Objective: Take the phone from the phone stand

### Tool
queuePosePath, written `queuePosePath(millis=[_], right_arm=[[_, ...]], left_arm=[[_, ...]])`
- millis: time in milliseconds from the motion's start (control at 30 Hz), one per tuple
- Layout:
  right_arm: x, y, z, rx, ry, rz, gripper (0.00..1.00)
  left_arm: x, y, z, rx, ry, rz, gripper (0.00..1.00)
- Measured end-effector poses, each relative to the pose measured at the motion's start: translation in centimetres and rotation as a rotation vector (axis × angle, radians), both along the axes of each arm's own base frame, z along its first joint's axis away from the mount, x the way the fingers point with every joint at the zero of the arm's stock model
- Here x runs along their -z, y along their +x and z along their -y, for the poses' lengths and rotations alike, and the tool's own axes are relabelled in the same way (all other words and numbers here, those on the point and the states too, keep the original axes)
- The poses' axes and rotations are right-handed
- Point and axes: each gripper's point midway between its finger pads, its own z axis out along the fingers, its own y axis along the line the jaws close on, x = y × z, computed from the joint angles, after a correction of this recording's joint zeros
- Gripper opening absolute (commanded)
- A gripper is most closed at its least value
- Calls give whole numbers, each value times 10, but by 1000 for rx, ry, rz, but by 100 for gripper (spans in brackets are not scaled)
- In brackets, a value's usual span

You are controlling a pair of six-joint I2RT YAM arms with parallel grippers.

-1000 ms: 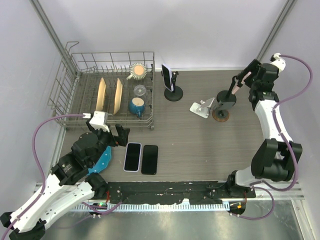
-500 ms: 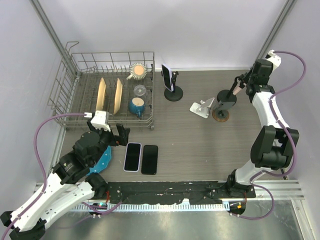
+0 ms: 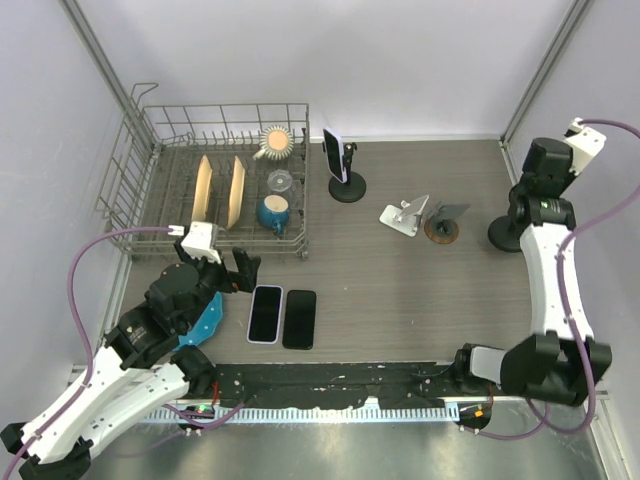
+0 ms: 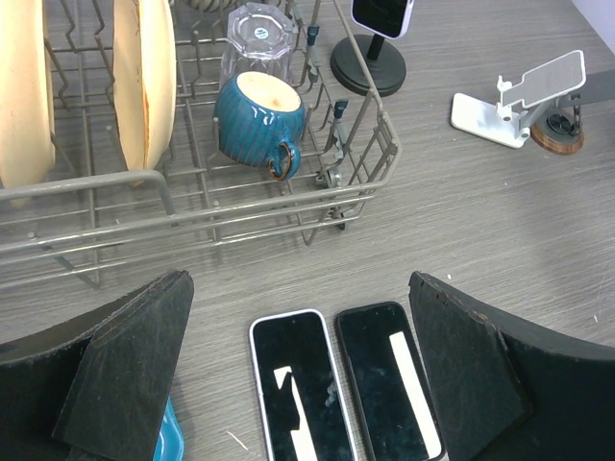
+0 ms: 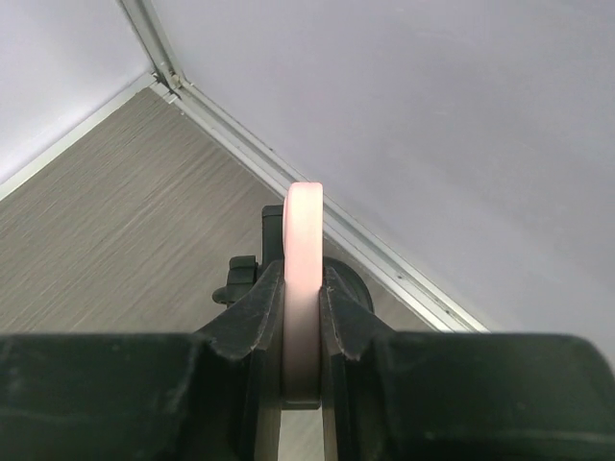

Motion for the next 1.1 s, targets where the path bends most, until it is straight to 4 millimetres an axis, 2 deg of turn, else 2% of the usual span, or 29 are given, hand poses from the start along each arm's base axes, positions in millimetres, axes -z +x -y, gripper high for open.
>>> queuePosePath(millis=[100, 200, 333, 567, 800, 933, 1100], right_arm=[[-18, -33, -6, 3, -2, 31, 1], [-27, -54, -17, -30, 13, 63, 1], [-16, -78, -42, -135, 61, 55, 1], [8, -109, -93, -360, 173, 8, 1], [10, -119, -144, -630, 254, 53, 1], [24, -121, -169, -768, 296, 81, 1], [42, -125, -190, -884, 332, 77, 1]], left_arm=[[-1, -1, 0, 2, -5, 5, 100], [-2, -2, 0, 5, -10, 8, 100], [-3, -2, 3, 24, -17, 9, 100], [1, -2, 17, 85, -18, -8, 100], [14, -6, 40, 196, -9, -45, 100], [22, -8, 55, 274, 5, -77, 100], [25, -11, 74, 359, -15, -92, 100]])
